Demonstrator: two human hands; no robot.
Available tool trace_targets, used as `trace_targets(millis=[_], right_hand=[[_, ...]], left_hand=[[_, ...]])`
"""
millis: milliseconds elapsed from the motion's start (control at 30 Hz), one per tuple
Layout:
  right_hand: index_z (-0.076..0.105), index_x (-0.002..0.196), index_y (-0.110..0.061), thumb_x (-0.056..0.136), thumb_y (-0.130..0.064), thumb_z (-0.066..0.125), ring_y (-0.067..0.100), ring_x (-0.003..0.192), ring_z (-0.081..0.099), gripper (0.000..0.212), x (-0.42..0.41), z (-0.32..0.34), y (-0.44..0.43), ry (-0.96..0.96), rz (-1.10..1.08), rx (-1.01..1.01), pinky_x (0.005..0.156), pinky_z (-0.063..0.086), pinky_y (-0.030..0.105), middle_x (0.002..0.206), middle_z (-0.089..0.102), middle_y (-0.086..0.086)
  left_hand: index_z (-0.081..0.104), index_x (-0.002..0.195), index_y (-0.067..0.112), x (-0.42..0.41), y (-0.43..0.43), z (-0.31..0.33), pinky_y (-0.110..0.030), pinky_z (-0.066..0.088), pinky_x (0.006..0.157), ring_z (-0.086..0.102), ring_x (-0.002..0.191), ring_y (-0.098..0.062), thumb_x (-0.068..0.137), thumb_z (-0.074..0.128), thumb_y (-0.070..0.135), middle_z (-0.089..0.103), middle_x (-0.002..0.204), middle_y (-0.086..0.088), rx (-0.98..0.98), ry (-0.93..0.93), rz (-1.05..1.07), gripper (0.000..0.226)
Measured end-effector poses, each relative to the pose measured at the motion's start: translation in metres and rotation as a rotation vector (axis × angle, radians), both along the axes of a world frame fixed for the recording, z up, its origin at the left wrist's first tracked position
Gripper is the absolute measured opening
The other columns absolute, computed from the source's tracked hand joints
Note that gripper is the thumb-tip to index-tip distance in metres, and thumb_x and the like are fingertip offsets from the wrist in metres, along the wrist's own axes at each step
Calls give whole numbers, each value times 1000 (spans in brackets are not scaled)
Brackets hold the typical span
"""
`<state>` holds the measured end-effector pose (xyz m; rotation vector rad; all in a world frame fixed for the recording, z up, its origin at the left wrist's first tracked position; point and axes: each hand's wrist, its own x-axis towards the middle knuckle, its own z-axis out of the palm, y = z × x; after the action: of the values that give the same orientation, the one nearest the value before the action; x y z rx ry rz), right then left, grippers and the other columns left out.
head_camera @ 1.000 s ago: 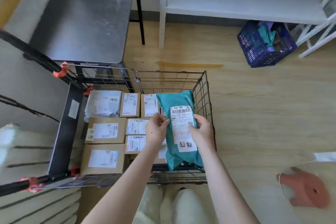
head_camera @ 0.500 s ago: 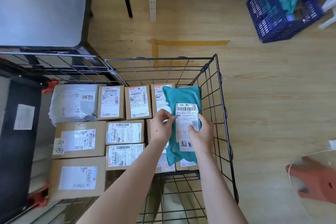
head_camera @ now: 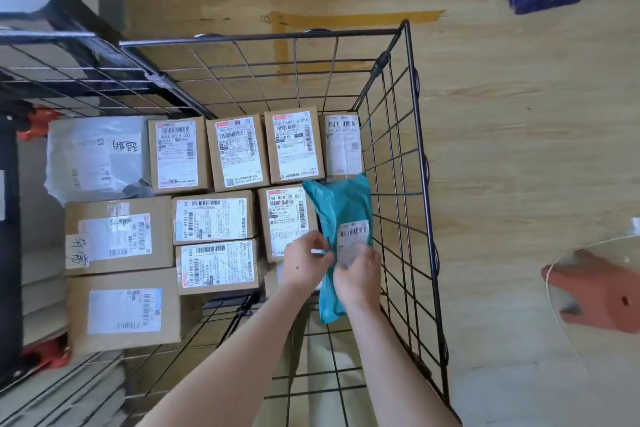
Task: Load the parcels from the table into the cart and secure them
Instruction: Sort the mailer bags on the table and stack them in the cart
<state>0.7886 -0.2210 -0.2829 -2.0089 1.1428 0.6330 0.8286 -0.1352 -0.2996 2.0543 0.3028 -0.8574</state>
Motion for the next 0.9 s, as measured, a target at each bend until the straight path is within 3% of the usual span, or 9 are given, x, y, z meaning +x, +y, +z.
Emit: trace_targets(millis=[133, 233, 300, 367, 467, 600, 767, 900], right_hand=[[35, 146, -16, 89, -1, 55, 26, 132, 41, 63, -9, -13, 4, -58, -24, -28, 104, 44, 44, 144, 39, 8], [28, 151, -26, 88, 7, 54, 22, 143, 24, 76, -6, -17, -1, -132, 89, -93, 112, 37, 39, 156, 23, 3], [28, 151, -30, 89, 7, 52, 19, 146, 14, 76, 0, -21, -4, -159, 194, -116, 115, 29, 31, 160, 12, -1], [31, 150, -30, 90, 6, 49, 21, 147, 10, 72, 6, -26, -6, -171, 280, -117, 115, 28, 33, 161, 9, -1], [32, 150, -27, 89, 7, 49, 26, 145, 9, 72, 10, -30, -7, -141, 358, -118, 106, 37, 33, 162, 6, 0], [22, 152, -32, 89, 7, 49, 25, 146, 3, 79, 9, -30, -5, -81, 425, -119, 108, 35, 29, 162, -3, -4], [22, 151, -35, 87, 5, 55, 26, 146, 4, 83, 4, -27, -6, -87, 423, -145, 104, 40, 29, 161, -1, -4], [17, 151, -41, 81, 2, 65, 27, 142, 10, 95, 4, -29, -8, -54, 487, -177, 93, 50, 31, 161, -2, -4]], left_hand=[[47, 98, 15, -2, -16, -5, -27, 53, 71, 66, 87, -21, 87, 56, -2, 61, 102, 1, -5, -16, 69, 22], [39, 126, 22, 5, -22, -10, -37, 55, 76, 66, 91, -21, 91, 53, -1, 53, 112, 7, -61, -97, 73, 44], [34, 141, 29, 11, -23, -15, -32, 50, 74, 62, 89, -16, 92, 51, 1, 51, 115, 12, -40, -158, 7, 58], [33, 146, 29, 18, -23, -22, -25, 41, 66, 60, 83, -18, 93, 46, 0, 61, 110, 4, 42, -138, -73, 62], [35, 147, 27, 31, -23, -28, -30, 44, 59, 60, 73, -26, 91, 42, -2, 65, 90, -8, 188, -92, -208, 63], [46, 135, 21, 51, -12, -27, -40, 53, 68, 60, 83, -31, 84, 60, 9, 61, 95, -9, 342, -219, -437, 54], [40, 100, 13, 42, 8, -25, -44, 53, 63, 62, 71, -31, 79, 68, 12, 66, 79, -10, 210, -99, -346, 34], [43, 105, 16, 12, 9, -25, -44, 59, 69, 68, 71, -27, 82, 64, 4, 70, 83, -11, 36, 172, -273, 33]])
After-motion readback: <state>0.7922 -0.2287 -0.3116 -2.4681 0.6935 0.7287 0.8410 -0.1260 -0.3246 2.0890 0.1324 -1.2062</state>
